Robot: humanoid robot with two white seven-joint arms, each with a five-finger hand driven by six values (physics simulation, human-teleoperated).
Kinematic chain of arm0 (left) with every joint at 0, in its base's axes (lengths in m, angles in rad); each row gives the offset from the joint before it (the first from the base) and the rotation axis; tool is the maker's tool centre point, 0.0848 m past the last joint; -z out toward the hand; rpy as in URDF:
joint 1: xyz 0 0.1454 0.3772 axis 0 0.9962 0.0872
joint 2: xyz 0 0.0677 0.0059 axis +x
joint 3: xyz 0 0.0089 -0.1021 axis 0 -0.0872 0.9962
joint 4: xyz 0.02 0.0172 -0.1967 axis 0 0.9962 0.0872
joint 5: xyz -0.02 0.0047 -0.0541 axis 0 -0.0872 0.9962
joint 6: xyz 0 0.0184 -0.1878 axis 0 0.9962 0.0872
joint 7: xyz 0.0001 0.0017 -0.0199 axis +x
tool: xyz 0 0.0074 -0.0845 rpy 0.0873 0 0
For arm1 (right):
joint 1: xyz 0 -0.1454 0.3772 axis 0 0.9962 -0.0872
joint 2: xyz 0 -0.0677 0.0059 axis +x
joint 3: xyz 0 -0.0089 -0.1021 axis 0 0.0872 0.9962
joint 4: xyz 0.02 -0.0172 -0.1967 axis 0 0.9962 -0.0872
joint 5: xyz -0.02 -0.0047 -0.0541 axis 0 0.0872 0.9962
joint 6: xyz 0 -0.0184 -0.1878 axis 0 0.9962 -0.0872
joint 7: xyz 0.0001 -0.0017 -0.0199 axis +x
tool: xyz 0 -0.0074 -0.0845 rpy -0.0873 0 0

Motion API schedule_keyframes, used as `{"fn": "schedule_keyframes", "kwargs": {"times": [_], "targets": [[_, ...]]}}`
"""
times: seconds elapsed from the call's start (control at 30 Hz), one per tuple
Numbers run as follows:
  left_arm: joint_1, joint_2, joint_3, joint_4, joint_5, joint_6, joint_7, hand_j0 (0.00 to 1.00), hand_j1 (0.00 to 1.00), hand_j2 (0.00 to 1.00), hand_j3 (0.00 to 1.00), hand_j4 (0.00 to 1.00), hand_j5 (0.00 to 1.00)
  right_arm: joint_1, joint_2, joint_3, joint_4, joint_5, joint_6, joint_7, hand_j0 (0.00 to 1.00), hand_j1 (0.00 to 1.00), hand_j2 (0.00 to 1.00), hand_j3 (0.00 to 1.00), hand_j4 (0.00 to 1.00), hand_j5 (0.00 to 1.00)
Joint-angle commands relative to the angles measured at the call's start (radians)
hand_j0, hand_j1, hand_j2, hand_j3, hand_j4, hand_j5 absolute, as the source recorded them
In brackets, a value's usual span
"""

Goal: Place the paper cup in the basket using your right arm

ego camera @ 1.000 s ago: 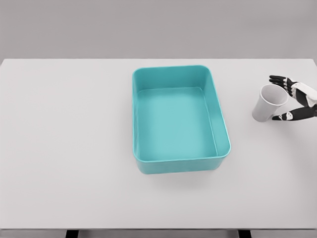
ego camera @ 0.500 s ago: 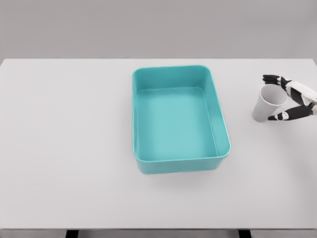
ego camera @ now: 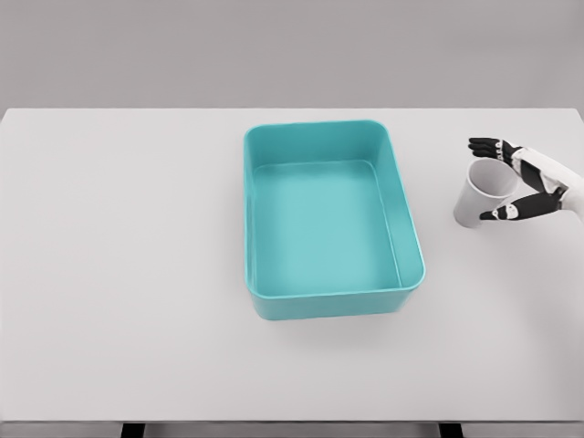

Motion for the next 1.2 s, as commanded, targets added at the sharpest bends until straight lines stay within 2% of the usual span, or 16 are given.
{"fn": "schedule_keyframes", "kwargs": {"times": [0.0,0.07,0.17,0.27,0.47,0.67,0.77,0.93,1.17], "targets": [[0.000,0.000,0.000,0.000,0.001,0.000,-0.001,1.00,1.00,1.00,1.00,1.00,1.00,0.002,0.007,0.000,-0.001,-0.005,0.004,0.000,0.97,0.97,0.97,0.97,0.97,0.97],[0.000,0.000,0.000,0.000,0.001,0.000,-0.001,1.00,1.00,1.00,1.00,1.00,1.00,0.002,0.008,0.000,-0.001,-0.005,0.004,0.000,0.94,0.94,0.94,0.94,0.94,0.94],[0.000,0.000,0.000,0.000,0.001,0.000,-0.001,1.00,1.00,1.00,1.00,1.00,1.00,0.000,0.010,0.000,-0.003,-0.007,0.014,0.000,0.82,0.82,0.82,0.82,0.82,0.82],[0.000,0.000,0.000,0.000,0.001,0.000,-0.001,1.00,1.00,1.00,1.00,1.00,1.00,0.000,0.018,-0.003,-0.003,-0.007,0.013,0.000,0.75,0.75,0.75,0.75,0.75,0.75],[0.000,0.000,0.000,0.000,-0.001,0.000,-0.001,1.00,1.00,1.00,1.00,1.00,1.00,-0.003,0.019,-0.031,-0.004,-0.008,-0.002,0.000,0.68,0.68,0.68,0.68,0.68,0.68],[0.000,0.000,0.000,0.000,-0.001,0.000,-0.001,1.00,1.00,1.00,1.00,1.00,1.00,-0.003,0.019,-0.100,-0.036,-0.007,-0.047,0.000,0.68,0.68,0.68,0.68,0.68,0.68],[0.000,0.000,0.000,0.000,-0.001,0.000,-0.001,1.00,1.00,1.00,1.00,1.00,1.00,-0.006,0.019,-0.121,-0.076,-0.007,-0.113,0.000,0.68,0.68,0.68,0.68,0.68,0.68],[0.000,0.000,0.000,0.000,0.001,0.000,-0.001,1.00,1.00,1.00,1.00,1.00,1.00,-0.008,0.016,-0.127,-0.188,0.007,-0.185,0.000,0.67,0.67,0.67,0.67,0.67,0.67],[0.000,0.000,0.000,0.000,0.001,0.000,-0.001,1.00,1.00,1.00,1.00,1.00,1.00,-0.006,0.018,-0.126,-0.372,0.038,-0.216,0.000,0.66,0.66,0.66,0.66,0.66,0.66]]}}
